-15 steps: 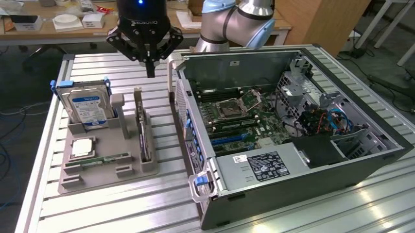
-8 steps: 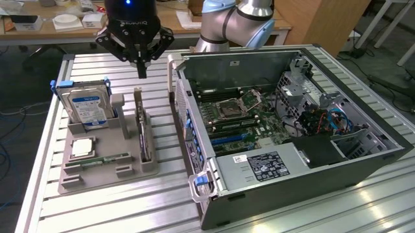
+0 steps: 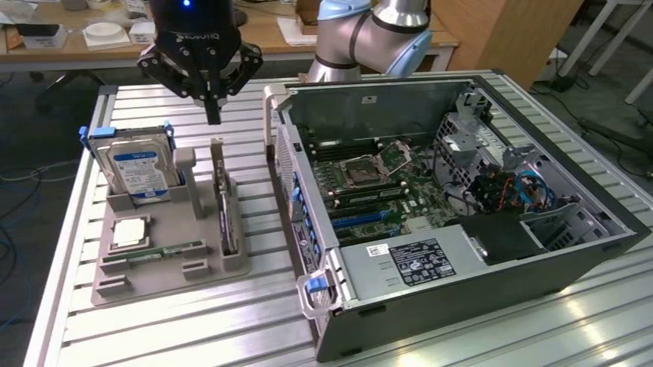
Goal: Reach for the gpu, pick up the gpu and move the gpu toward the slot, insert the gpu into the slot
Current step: 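Reach for the gpu, then pick up the gpu and move the gpu toward the slot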
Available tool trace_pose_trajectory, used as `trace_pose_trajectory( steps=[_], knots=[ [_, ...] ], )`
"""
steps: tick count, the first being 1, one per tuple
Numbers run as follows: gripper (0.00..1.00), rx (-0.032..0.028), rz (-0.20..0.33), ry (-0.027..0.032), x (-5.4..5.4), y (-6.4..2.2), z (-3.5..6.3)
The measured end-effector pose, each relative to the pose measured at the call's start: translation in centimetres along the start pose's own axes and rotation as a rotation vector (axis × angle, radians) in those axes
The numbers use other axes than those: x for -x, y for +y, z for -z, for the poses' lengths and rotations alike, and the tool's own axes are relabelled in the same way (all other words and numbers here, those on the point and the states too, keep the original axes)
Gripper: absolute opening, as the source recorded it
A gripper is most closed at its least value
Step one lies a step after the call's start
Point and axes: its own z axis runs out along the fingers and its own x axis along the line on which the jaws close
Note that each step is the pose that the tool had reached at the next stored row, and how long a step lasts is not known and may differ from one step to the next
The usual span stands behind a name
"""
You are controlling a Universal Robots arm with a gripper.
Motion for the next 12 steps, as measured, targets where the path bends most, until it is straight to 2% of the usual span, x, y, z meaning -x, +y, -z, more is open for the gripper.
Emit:
trace_pose_trajectory(
  steps=[3,12],
  knots=[
    [0.10,0.0001,0.000,-0.0001,-0.31,-0.02,0.00],
    [0.10,0.0001,0.000,-0.0001,-0.33,-0.03,0.01]
  ],
)
